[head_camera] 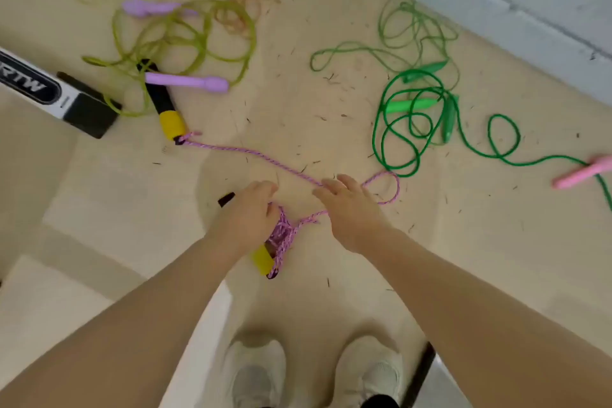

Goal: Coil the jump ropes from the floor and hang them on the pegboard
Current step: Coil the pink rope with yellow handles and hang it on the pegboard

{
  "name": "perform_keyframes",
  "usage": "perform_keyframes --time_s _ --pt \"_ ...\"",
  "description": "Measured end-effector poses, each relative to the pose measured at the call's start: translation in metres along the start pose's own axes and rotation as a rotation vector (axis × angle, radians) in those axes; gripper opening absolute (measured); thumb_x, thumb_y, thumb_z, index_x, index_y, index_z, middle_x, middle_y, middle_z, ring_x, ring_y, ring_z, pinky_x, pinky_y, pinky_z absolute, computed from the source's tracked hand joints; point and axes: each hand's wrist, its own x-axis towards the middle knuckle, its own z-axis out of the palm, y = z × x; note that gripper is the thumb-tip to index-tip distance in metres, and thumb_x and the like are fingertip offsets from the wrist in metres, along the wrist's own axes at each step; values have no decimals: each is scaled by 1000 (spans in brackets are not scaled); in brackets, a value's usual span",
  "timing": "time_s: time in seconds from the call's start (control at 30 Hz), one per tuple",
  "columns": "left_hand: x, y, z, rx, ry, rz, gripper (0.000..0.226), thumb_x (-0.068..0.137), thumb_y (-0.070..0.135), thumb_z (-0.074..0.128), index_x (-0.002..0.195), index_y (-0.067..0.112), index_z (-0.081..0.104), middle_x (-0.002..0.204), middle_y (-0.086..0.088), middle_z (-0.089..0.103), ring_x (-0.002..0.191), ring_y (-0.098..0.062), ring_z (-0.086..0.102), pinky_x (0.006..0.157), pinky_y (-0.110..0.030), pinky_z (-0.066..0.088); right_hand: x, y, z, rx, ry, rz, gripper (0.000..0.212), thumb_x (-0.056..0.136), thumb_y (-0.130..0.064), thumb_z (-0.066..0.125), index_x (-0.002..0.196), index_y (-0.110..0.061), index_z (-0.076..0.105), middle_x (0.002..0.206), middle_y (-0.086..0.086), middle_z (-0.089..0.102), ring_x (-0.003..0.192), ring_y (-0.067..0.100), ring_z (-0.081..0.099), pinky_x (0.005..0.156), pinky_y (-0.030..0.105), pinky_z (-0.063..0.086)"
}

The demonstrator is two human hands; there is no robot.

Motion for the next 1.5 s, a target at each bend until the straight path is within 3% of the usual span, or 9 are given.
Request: perform_keyframes --time_s 0.17,0.27,0.37,0.47,0.57,0.8,1.03,1.23,1.5 --pt "22 -24 21 -19 9 6 37 98 8 35 133 8 45 136 -6 49 123 -21 47 100 -28 35 32 -19 58 -148 -66 -67 54 96 -10 41 146 -22 26 158 6 7 145 27 -6 116 40 -5" --pt "21 -19 9 -111 -39 -7 36 100 10 32 133 11 47 136 -3 50 126 -17 45 99 -21 31 27 -23 53 -109 -62 -22 32 100 -23 36 129 -16 46 134 9 46 132 28 32 107 37 23" --pt "-2 10 -11 -351 -142 -14 32 101 22 35 128 22 53 129 4 56 121 -12 49 100 -22 34 6 -28 -2 299 -40 70 21 101 -25 31 100 -14 49 94 8 55 88 27 51 71 32 37" --pt "-25 51 -43 -501 -150 9 26 97 38 41 110 26 60 100 7 66 100 -14 59 97 -33 42 -24 -33 -73 450 38 11 19 99 -18 34 98 -9 51 90 11 57 81 30 55 65 34 42" --pt "-46 101 -92 -506 -113 -16 22 94 34 51 85 15 59 66 3 53 66 -17 52 70 -30 40 -63 -38 -146 487 78 0 18 100 -21 35 94 -13 50 77 6 51 67 22 55 51 27 39" --pt "-131 188 -227 -284 -50 121 28 92 22 50 68 13 61 63 -6 53 62 -19 49 66 -32 42 -161 -53 -317 666 543 193 24 97 -22 37 85 -9 53 63 1 45 61 23 43 61 35 37" --pt "-237 273 -345 -519 40 219 27 87 32 56 63 21 58 61 6 50 59 -9 43 64 -28 33 -291 -69 -490 1159 834 242 32 90 -7 43 60 -18 41 52 -4 34 51 12 29 47 24 21" --pt "-311 357 -407 -624 170 252 28 87 24 58 59 25 54 55 3 48 61 -17 50 61 -31 35 -420 -77 -578 1113 995 224 30 84 -4 43 57 -15 35 56 -1 31 53 14 24 49 26 17" --pt "-397 481 -432 -1028 0 360 31 100 22 41 70 14 45 47 8 24 41 -9 24 55 -31 54 -501 -81 -578 963 564 215 12 87 -3 54 87 -15 58 75 3 56 72 21 51 64 27 39"
